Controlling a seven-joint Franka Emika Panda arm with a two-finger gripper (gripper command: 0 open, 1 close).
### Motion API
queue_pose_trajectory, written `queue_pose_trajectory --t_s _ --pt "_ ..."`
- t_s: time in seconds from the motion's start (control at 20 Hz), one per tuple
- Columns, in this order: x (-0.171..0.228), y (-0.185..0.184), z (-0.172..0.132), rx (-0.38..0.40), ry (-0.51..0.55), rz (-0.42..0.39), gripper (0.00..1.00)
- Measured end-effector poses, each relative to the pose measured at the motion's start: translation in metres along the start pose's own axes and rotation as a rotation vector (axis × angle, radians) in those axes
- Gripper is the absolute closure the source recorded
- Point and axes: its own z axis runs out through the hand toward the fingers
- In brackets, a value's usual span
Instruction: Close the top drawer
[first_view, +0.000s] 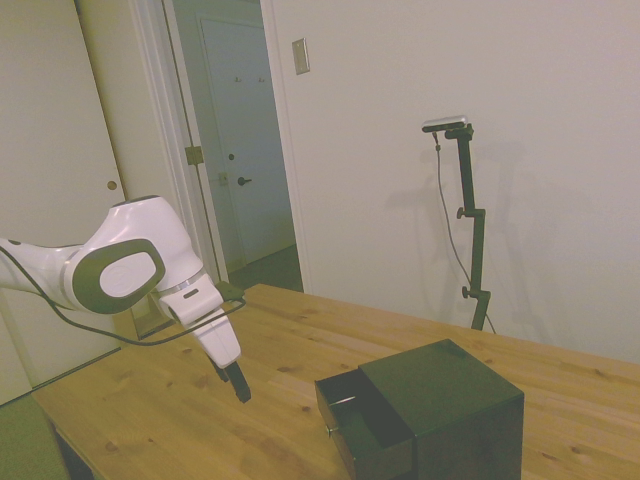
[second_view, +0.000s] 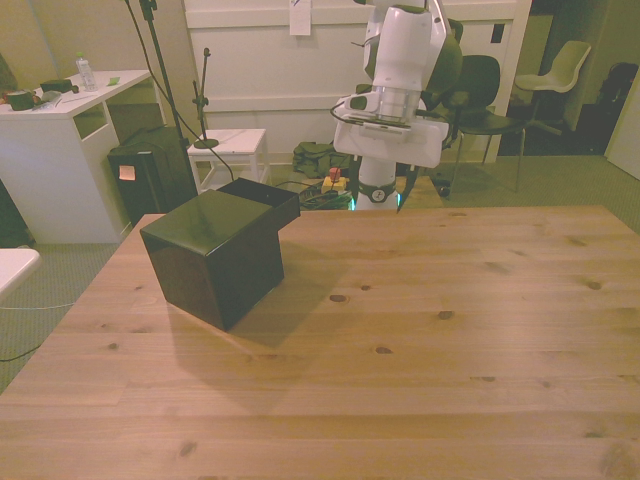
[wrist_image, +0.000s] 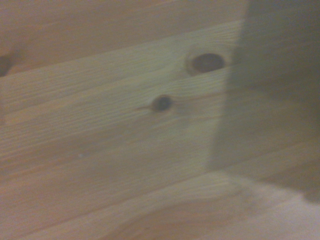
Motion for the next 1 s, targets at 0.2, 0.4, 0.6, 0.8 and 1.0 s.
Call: queue_pose_trajectory --t_s 0.2,0.4,0.6,0.8,1.0 --pt "0.027 0.028 0.002 -0.014 0.027 0.091 0.00" --pt "0.059 0.045 0.008 -0.011 0.039 0.165 0.00" --pt "0.089 0.047 0.011 -0.011 0.038 0.207 0.00" --pt "0.096 0.033 0.018 -0.015 0.029 0.180 1.00" --pt "0.090 0.027 0.021 -0.017 0.022 0.160 1.00"
